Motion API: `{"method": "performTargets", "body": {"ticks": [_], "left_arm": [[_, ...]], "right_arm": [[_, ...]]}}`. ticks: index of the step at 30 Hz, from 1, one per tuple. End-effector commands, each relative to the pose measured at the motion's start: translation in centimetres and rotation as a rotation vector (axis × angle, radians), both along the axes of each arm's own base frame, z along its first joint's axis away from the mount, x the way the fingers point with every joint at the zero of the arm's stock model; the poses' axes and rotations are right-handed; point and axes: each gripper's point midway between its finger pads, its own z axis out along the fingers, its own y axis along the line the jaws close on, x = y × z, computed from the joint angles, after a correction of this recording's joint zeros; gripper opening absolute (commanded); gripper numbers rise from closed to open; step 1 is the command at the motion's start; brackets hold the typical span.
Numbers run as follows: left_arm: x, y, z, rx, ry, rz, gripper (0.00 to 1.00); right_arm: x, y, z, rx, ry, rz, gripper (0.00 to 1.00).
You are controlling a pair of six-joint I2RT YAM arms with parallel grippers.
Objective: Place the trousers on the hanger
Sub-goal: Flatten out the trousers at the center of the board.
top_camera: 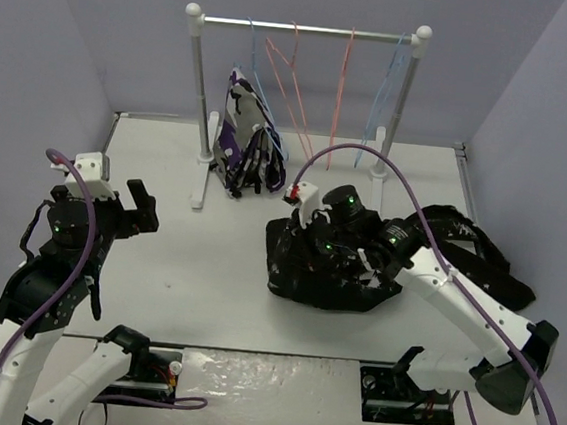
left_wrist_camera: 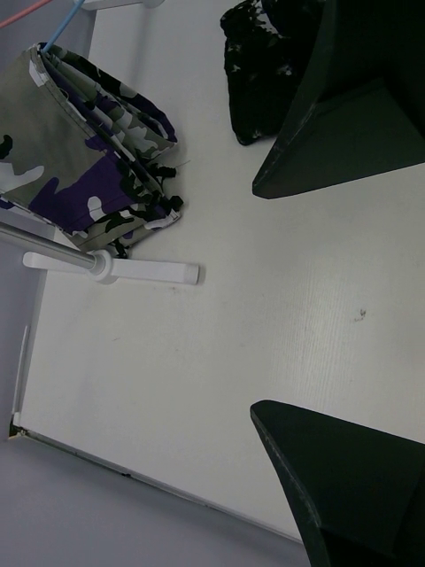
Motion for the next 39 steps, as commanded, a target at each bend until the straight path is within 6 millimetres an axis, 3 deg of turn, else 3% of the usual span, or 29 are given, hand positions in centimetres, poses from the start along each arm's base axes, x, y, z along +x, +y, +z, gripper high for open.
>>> {"method": "performTargets", "body": {"ticks": [1,3,4,6,9,12,13,16,19,21,24,27,31,39], "left_arm": [[-0.7,1.0,1.7,-0.005,-0.022,0.044,0.97],[-1.1,1.5,1.5,0.008,-0.010,0.062,0.97],[-1.3,1.7,1.3,0.012,-0.001,0.069,0.97],[-1.9,2.0,0.6,0.020,0.028,0.081,0.97],[-2.3,1.9,-0.7,0.022,0.070,0.074,0.97],[-2.1,1.0,-2.4,0.005,0.121,0.043,0.97],[-1.9,0.6,-2.9,-0.003,0.137,0.025,0.97],[-0.3,-1.8,-4.2,-0.044,0.169,-0.062,0.97],[1.8,-6.3,-6.1,-0.135,0.236,-0.229,0.97],[3.2,-9.4,-7.7,-0.201,0.309,-0.325,0.97],[4.2,-14.5,-9.5,-0.218,0.409,-0.472,0.97],[5.3,-19.2,-10.6,-0.185,0.463,-0.582,0.97],[7.0,-23.5,-13.9,-0.206,0.572,-0.635,0.97],[9.0,-27.3,-19.2,-0.235,0.680,-0.662,0.97]], "right_arm": [[0.3,6.5,3.4,0.114,-0.144,0.101,0.16],[-0.6,8.0,1.9,0.085,-0.122,0.141,0.33],[-1.7,9.0,0.9,0.064,-0.106,0.177,0.48],[-3.3,10.4,-1.6,0.011,-0.072,0.225,0.69],[-5.0,10.8,-3.2,-0.023,-0.052,0.259,0.76],[-4.4,9.5,-2.4,-0.021,-0.087,0.208,0.80],[-4.0,8.9,-1.9,-0.021,-0.108,0.175,0.80],[0.4,4.4,0.6,-0.026,-0.224,-0.091,0.85],[5.5,-3.0,1.8,-0.048,-0.283,-0.447,0.88],[7.5,-7.5,1.9,-0.053,-0.281,-0.625,0.89],[8.4,-11.9,2.0,-0.037,-0.270,-0.786,0.89],[8.1,-15.0,2.5,0.011,-0.274,-0.917,0.91],[7.3,-16.8,2.7,0.067,-0.272,-0.998,0.93],[5.5,-18.1,2.6,0.125,-0.251,-1.041,0.93]]}}
